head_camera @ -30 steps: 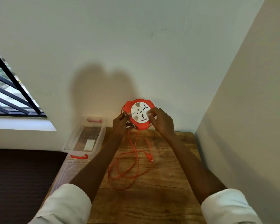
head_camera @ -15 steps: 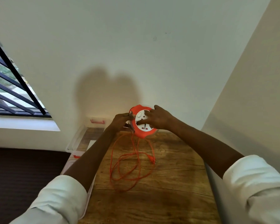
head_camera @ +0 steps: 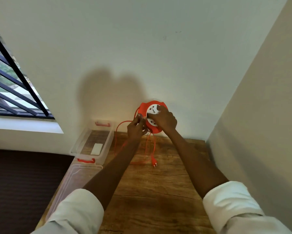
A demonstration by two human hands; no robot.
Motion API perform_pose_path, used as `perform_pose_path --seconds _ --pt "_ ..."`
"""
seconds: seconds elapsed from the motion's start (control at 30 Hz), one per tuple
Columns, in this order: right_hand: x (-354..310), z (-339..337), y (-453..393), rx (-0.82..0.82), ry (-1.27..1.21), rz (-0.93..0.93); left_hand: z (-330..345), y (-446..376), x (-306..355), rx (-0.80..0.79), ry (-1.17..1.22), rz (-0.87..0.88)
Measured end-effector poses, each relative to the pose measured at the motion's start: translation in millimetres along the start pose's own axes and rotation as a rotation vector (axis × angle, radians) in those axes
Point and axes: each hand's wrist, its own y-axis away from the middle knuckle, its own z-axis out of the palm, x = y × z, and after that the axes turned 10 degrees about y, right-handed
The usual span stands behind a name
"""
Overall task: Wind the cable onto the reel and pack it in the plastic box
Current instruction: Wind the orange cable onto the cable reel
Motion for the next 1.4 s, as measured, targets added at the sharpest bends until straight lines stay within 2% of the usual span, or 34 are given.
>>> perform_pose_path --seconds 0.07,0.13,0.3,0.47,0.53,0.6,0.7,0.77,0.93,1.1,1.17,1.3,1.33,1.4 --pt "0 8 1 -0.097 -0.355 0.181 2 9 -8 -0.022 -0.026 0.071" --pt "4 14 4 -0.143 -0.542 0.260 -1 13 -13 -0.049 -0.068 0.112" --pt "15 19 4 -0.131 -0.535 0.257 -9 7 -11 -0.121 -0.245 0.129" --pt "21 6 -8 -0.044 -0.435 0.185 -32 -3 10 0.168 -0.550 0.443" --pt "26 -1 -13 -0.010 -0.361 0.154 -45 -13 18 0.203 -0.734 0.525" --pt "30 -7 -18 -0.003 -0.320 0.132 -56 -20 20 0.100 -0.867 0.462" --pt "32 -12 -24 0.005 -0.311 0.121 -64 -19 15 -0.142 -0.848 0.283" --pt "31 -14 -27 0.022 -0.301 0.119 -66 -16 11 -0.240 -0.857 0.301" --pt "29 -16 -26 0.095 -0.252 0.115 -69 -4 0 -0.328 -0.898 0.344" --pt "30 -15 -20 0.139 -0.143 0.012 -75 20 -31 -0.514 -1.027 0.328" --pt "33 -15 -16 0.120 -0.088 -0.033 -74 28 -42 -0.622 -1.062 0.220" --pt "43 -14 -7 0.067 0.063 -0.160 -79 36 -50 -0.884 -1.082 -0.135" --pt "46 -13 -4 0.058 0.107 -0.185 -83 38 -50 -0.879 -1.035 -0.217" --pt "54 -12 1 0.028 0.162 -0.201 -88 43 -48 -0.737 -0.860 -0.332"
